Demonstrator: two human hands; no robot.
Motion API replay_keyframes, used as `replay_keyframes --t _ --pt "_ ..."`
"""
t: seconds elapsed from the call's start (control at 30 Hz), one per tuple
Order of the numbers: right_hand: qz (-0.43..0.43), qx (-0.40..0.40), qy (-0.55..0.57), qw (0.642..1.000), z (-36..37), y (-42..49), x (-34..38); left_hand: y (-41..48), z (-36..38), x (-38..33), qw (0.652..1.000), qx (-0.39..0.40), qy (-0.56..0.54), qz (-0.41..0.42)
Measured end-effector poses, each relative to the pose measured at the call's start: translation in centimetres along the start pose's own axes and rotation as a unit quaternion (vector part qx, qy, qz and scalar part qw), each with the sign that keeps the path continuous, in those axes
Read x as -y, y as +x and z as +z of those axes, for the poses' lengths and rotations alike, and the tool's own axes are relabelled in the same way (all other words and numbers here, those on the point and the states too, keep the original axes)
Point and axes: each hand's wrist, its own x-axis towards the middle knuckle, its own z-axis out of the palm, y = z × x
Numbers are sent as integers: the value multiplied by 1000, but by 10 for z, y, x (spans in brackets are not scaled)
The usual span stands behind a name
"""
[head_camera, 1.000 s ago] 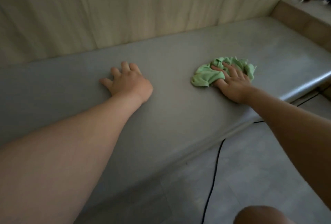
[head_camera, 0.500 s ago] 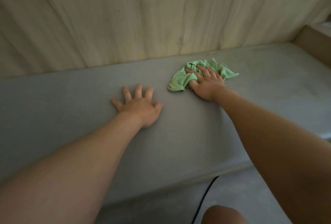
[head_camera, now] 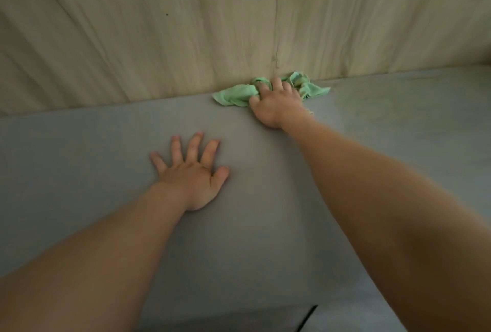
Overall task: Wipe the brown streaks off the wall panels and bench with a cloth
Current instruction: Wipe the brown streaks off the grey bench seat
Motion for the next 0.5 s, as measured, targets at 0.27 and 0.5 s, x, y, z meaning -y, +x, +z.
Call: replay_keyframes --t 0.27,0.5 --pt "123 -20 -28 992 -31 -2 -131 3 -7 2 999 41 -7 -4" --pt "134 -8 -20 991 -19 -4 -78 2 -4 1 999 35 -6 3"
